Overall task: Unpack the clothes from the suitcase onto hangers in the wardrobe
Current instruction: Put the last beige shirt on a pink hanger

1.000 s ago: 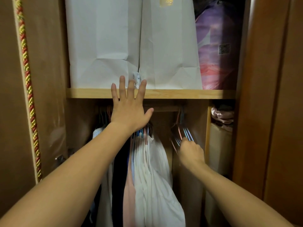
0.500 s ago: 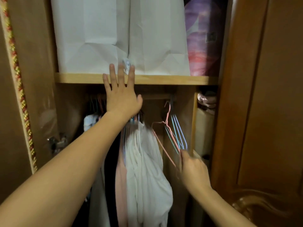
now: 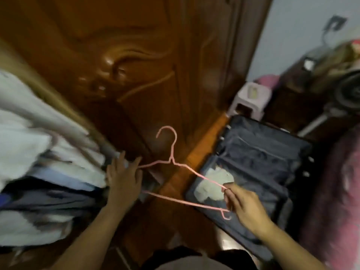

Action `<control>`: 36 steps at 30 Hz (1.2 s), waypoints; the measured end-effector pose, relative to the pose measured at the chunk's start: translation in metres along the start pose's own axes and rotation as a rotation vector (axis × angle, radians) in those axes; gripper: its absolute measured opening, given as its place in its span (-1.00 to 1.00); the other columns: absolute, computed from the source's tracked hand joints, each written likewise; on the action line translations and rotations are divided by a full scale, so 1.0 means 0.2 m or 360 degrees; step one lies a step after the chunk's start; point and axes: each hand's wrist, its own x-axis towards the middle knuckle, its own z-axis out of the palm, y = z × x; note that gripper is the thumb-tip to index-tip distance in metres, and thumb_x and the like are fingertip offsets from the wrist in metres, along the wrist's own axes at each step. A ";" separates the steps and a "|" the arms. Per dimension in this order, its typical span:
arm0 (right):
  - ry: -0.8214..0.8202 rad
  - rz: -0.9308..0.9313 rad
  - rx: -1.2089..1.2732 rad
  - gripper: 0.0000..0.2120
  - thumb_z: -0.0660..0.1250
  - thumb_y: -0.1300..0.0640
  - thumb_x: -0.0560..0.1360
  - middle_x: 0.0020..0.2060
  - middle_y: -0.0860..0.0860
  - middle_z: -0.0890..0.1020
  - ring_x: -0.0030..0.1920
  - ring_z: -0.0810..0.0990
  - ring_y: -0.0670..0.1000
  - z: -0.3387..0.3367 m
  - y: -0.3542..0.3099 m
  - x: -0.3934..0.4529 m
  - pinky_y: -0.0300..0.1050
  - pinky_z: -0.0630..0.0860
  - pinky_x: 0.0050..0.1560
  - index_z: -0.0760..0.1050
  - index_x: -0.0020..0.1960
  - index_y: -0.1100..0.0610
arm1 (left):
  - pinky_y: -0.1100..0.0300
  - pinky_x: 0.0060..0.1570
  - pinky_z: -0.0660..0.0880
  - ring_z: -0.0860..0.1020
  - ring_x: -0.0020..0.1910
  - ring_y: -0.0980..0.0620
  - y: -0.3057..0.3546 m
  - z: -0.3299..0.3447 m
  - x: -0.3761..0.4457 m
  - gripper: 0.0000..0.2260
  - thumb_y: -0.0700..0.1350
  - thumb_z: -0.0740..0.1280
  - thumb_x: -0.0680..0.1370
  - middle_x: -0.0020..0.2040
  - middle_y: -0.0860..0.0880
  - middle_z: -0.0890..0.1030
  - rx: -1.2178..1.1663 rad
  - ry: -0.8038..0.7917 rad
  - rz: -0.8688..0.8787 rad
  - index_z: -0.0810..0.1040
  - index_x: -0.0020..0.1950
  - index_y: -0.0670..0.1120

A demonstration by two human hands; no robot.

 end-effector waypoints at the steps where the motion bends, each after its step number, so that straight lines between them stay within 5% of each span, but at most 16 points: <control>1: -0.0041 0.0128 0.0008 -0.68 0.05 -0.24 0.64 -0.35 -0.13 0.56 -0.33 0.56 -0.15 -0.08 0.16 -0.10 -0.13 0.50 -0.23 0.42 -0.10 -0.08 | -0.25 0.18 0.43 0.51 0.21 -0.36 0.11 0.17 -0.05 -0.73 -0.06 0.23 0.60 0.27 -0.27 0.53 -0.0056 -0.0106 0.0092 0.60 0.22 -0.07; 4: -0.0256 0.0340 -0.0178 -0.59 -0.04 -0.44 0.55 -0.35 -0.16 0.55 -0.32 0.54 -0.16 -0.20 0.63 -0.33 -0.02 0.53 -0.20 0.39 -0.11 -0.18 | -0.13 -0.07 0.55 0.61 -0.18 -0.17 0.38 0.58 -0.18 -0.82 -0.17 0.25 0.61 -0.19 -0.04 0.60 -0.0180 -0.0542 0.0362 0.48 -0.09 0.11; 8: -0.0692 0.0567 -0.0104 -0.70 0.22 -0.35 0.52 -0.08 -0.46 0.55 -0.10 0.52 -0.41 -0.09 1.10 -0.42 -0.37 0.46 -0.03 0.33 0.24 -0.42 | 0.06 -0.24 0.50 0.56 -0.26 -0.08 0.82 1.22 -0.31 -0.89 -0.08 0.24 0.48 -0.23 0.01 0.55 -0.0154 -0.0988 0.1026 0.51 -0.04 0.09; 10: -0.0498 0.0699 0.0158 -0.71 0.29 -0.23 0.57 -0.02 -0.33 0.64 -0.04 0.60 -0.32 0.06 1.25 -0.35 -0.35 0.51 0.01 0.38 0.27 -0.44 | 0.09 -0.21 0.49 0.61 -0.20 -0.10 1.04 1.45 -0.33 -0.79 -0.10 0.23 0.46 -0.16 -0.02 0.60 -0.0130 -0.1062 0.1177 0.55 0.05 0.04; 12: -0.0213 0.0802 0.0247 -0.74 0.28 -0.02 0.63 -0.18 -0.22 0.68 -0.19 0.63 -0.20 0.24 1.56 -0.23 -0.22 0.54 -0.11 0.54 0.06 -0.43 | 0.05 0.01 0.50 0.61 0.05 -0.13 1.15 1.84 -0.31 -0.72 -0.15 0.21 0.55 0.07 -0.06 0.61 -0.0069 -0.1056 0.1104 0.50 0.24 0.03; 15: 0.0142 0.1095 0.0351 -0.74 0.33 0.10 0.61 -0.36 -0.07 0.67 -0.40 0.56 -0.21 0.43 2.18 0.03 -0.17 0.46 -0.25 0.64 -0.23 -0.05 | -0.06 0.33 0.43 0.40 0.39 -0.12 1.11 2.53 -0.18 -0.48 -0.08 0.27 0.62 0.48 -0.09 0.35 -0.0072 -0.0946 0.0609 0.24 0.56 0.12; 17: 0.0434 0.1252 0.0423 -0.75 0.41 0.26 0.54 -0.47 -0.05 0.62 -0.55 0.48 -0.22 0.49 2.56 0.19 -0.27 0.41 -0.41 0.62 -0.31 0.10 | -0.08 0.38 0.39 0.34 0.46 -0.15 1.00 2.95 -0.13 -0.44 0.01 0.27 0.64 0.53 -0.14 0.28 -0.0034 -0.0908 0.0374 0.17 0.60 0.02; 19: 0.0656 0.1296 0.0626 -0.90 0.42 0.40 0.47 -0.53 -0.05 0.57 -0.61 0.41 -0.22 0.55 2.82 0.31 -0.38 0.31 -0.56 0.61 -0.18 0.25 | -0.07 0.36 0.41 0.35 0.45 -0.16 0.93 3.31 -0.09 -0.44 0.10 0.24 0.65 0.51 -0.16 0.32 0.0165 -0.0969 0.0462 0.20 0.58 -0.07; 23: 0.0849 0.1118 0.0656 -0.79 0.38 0.45 0.48 -0.44 -0.07 0.61 -0.57 0.42 -0.22 0.73 3.11 0.44 -0.41 0.27 -0.54 0.62 0.09 0.32 | -0.05 0.27 0.47 0.43 0.38 -0.24 0.88 3.82 -0.06 -0.28 0.26 0.37 0.52 0.47 -0.22 0.31 0.0371 -0.0975 0.0629 0.30 0.53 -0.12; 25: 0.0935 0.1014 0.0551 -0.83 0.37 0.42 0.51 -0.49 -0.07 0.58 -0.61 0.43 -0.22 0.79 3.15 0.44 -0.43 0.28 -0.55 0.62 0.09 0.32 | 0.00 -0.10 0.66 0.64 0.06 -0.27 0.88 3.92 -0.04 -0.32 0.13 0.63 0.30 0.29 -0.28 0.44 0.0442 -0.0967 0.0740 0.57 0.29 -0.17; 26: 0.0956 0.0994 0.0570 -0.85 0.32 0.41 0.55 -0.44 0.02 0.58 -0.61 0.46 -0.21 0.81 3.16 0.43 -0.43 0.30 -0.57 0.60 0.09 0.31 | 0.03 -0.14 0.66 0.67 0.00 -0.23 0.87 3.93 -0.03 -0.44 0.03 0.63 0.34 0.26 -0.28 0.50 0.0562 -0.0896 0.0845 0.60 0.25 -0.18; 28: 0.0932 0.0966 0.0642 -0.86 0.23 0.38 0.62 -0.30 0.18 0.57 -0.58 0.52 -0.19 0.80 3.10 0.42 -0.38 0.38 -0.59 0.53 0.10 0.26 | 0.03 0.27 0.50 0.54 0.30 -0.19 0.82 3.88 0.07 -0.59 -0.09 0.34 0.63 0.41 -0.23 0.45 0.0489 -0.0936 0.0841 0.42 0.45 -0.19; 30: 0.0869 0.0941 0.0498 -0.86 0.24 0.32 0.63 -0.26 0.14 0.63 -0.55 0.53 -0.19 0.74 3.04 0.40 -0.30 0.44 -0.54 0.54 0.13 0.26 | 0.03 0.30 0.36 0.47 0.34 -0.22 0.83 3.72 0.22 -0.70 -0.12 0.22 0.69 0.36 -0.24 0.47 0.0062 -0.1134 0.0697 0.39 0.38 -0.22; 34: 0.0823 0.0872 0.0316 -0.77 0.31 0.28 0.59 -0.44 -0.15 0.66 -0.38 0.50 -0.22 0.55 2.89 0.39 -0.35 0.38 -0.42 0.52 0.21 0.09 | 0.05 -0.19 0.37 0.46 -0.19 -0.06 1.10 3.11 0.48 -0.85 -0.15 0.22 0.70 -0.17 -0.14 0.45 -0.0978 -0.1018 0.0524 0.41 -0.07 -0.11; 36: 0.0874 0.0863 0.0399 -0.67 0.36 0.33 0.54 -0.51 -0.19 0.61 -0.54 0.41 -0.24 0.49 2.83 0.42 -0.41 0.27 -0.55 0.51 0.25 0.07 | 0.13 -0.30 0.34 0.41 -0.30 0.00 1.24 2.75 0.50 -0.81 -0.16 0.22 0.69 -0.25 -0.09 0.43 -0.1532 -0.1139 0.0611 0.39 -0.12 -0.06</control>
